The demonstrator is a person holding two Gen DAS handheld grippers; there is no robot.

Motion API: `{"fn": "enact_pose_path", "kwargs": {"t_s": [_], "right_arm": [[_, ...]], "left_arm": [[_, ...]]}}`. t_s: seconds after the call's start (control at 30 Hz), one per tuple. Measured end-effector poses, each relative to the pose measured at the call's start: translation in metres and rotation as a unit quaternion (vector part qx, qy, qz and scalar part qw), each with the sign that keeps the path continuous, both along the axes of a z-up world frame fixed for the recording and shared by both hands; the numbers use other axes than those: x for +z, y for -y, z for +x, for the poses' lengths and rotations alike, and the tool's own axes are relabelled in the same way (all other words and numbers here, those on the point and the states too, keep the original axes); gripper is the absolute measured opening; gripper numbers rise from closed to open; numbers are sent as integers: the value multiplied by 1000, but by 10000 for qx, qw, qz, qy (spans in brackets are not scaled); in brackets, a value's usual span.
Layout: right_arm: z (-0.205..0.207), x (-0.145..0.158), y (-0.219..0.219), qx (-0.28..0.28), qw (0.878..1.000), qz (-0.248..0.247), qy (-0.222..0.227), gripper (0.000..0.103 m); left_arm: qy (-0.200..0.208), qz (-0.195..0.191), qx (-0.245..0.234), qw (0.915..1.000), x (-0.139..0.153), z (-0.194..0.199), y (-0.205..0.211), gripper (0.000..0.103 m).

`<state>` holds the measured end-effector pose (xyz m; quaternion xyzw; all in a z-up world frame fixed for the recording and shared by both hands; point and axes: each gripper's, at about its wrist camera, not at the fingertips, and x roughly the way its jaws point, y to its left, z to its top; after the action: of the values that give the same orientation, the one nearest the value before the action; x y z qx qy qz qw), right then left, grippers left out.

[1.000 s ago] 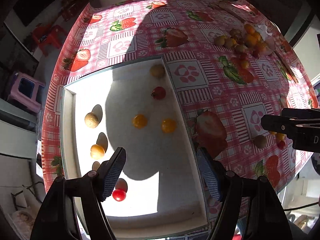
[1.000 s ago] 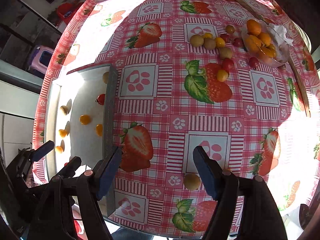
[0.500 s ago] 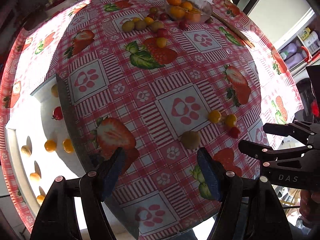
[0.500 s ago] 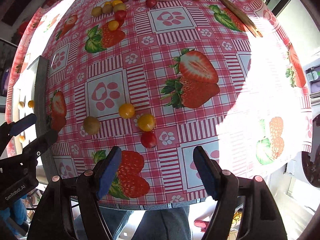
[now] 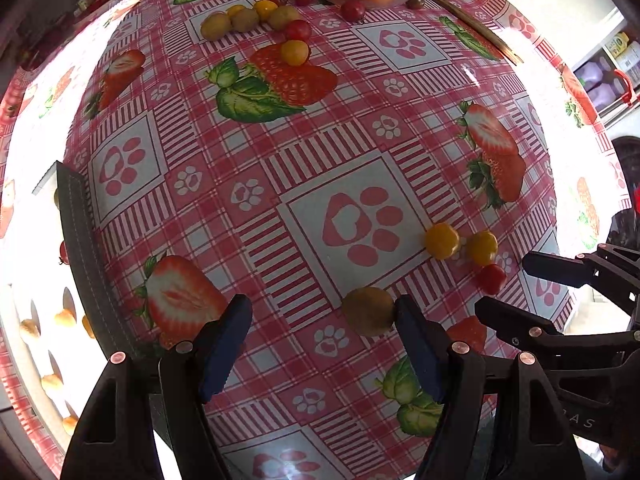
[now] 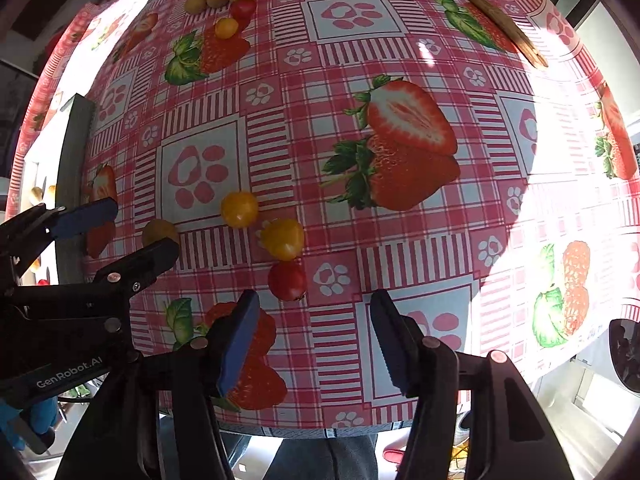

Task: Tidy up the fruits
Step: 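Grasp a brownish round fruit with the left gripper while the right grasps a red cherry tomato, then carry both fruits over the white tray and open both grippers to release them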

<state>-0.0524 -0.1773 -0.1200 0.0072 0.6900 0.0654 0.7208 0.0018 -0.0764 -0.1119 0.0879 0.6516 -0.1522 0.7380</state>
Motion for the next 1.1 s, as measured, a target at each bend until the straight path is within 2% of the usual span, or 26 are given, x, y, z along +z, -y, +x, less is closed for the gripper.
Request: {"fn": "enact_pose_path", "kwargs": {"t_s": [0.13, 0.2, 0.23, 0.3, 0.33, 0.37, 0.43, 0.77, 1.0, 1.1], "right_arm": [[4, -4, -9, 124, 9999, -38, 16, 56], [4, -5, -13, 152, 9998, -87, 18, 50], [4, -5, -14, 163, 9998, -123, 20, 48], [8, -6, -17, 192, 9997, -155, 10, 34], [10, -6, -18, 200, 9997, -137, 1, 30], [12, -7, -18, 191, 9998, -103, -13, 24], [14, -7, -15, 107, 9999, -15, -50, 21], [25, 11, 4, -155, 9996, 252, -43, 21], [27, 28, 6, -161, 9992, 354, 6, 21], [37, 33, -6, -132, 9993, 358, 13, 21]], "left_arm": [[-44, 123, 1, 9999, -6, 1, 6, 74], [8, 198, -27, 9998, -7, 0, 9, 70], [50, 235, -69, 9997, -6, -1, 10, 64], [76, 217, -127, 9997, -5, -2, 14, 57], [94, 211, -152, 9996, -4, -2, 16, 50], [107, 187, -173, 9996, -3, -2, 17, 39], [53, 120, -205, 9997, -2, -1, 19, 29], [-73, -339, 361, 9987, 23, -6, -22, 29], [9, -412, 700, 9967, 37, -16, -59, 29], [47, -418, 840, 9956, 39, -20, -76, 29]]}}
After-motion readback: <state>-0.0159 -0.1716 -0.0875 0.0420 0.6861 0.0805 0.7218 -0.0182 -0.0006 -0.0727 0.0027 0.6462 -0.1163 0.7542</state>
